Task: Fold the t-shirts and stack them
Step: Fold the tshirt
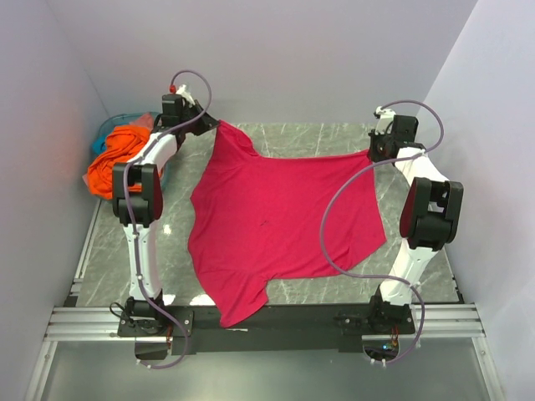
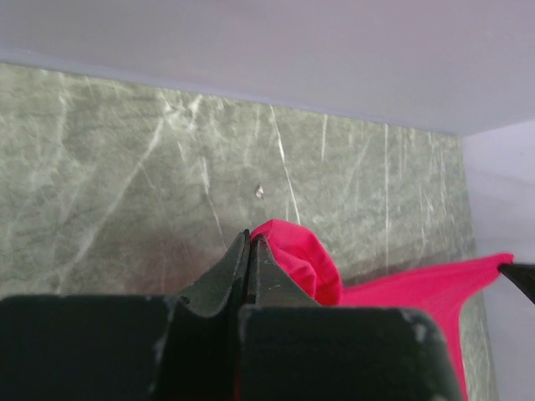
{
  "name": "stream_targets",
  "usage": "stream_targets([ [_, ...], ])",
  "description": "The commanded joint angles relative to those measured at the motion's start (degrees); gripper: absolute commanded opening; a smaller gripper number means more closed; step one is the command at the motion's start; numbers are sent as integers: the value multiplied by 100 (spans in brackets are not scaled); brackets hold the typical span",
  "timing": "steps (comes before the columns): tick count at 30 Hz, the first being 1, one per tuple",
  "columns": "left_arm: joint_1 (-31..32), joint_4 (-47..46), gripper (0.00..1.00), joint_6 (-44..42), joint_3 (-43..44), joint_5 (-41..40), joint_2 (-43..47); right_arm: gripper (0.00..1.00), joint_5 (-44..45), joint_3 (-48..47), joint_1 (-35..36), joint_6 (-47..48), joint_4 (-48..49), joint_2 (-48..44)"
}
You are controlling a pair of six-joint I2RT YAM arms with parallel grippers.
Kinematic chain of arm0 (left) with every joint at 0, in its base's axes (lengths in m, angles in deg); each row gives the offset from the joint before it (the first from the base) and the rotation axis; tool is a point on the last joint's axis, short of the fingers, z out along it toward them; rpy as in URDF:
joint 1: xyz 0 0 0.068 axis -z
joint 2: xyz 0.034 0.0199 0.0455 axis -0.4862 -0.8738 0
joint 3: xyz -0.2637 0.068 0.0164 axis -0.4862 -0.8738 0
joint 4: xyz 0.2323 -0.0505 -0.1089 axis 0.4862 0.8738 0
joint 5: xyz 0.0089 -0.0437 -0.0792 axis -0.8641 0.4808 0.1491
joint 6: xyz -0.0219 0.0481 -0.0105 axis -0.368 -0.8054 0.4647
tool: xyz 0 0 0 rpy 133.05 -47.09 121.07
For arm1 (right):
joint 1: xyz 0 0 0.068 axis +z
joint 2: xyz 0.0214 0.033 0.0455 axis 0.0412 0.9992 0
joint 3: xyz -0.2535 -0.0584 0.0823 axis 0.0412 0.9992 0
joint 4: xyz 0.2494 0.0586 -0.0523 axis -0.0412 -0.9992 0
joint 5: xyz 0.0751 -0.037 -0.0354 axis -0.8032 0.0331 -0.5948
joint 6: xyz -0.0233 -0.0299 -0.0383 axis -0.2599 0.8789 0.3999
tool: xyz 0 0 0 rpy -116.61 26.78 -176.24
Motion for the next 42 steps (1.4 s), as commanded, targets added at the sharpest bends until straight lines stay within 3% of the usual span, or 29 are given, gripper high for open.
stream_targets([
  [1,-10,-300,0,-140,-280,363,667,0,-111,-108,7,-42,71,-61],
  [23,8,-203,0,-474,-2556,943,2380,0,-577,718,-124,-16,79,-755],
  [42,148,-71,0,-606,-3744,917,3427,0,-717,1211,-300,63,176,-1001],
])
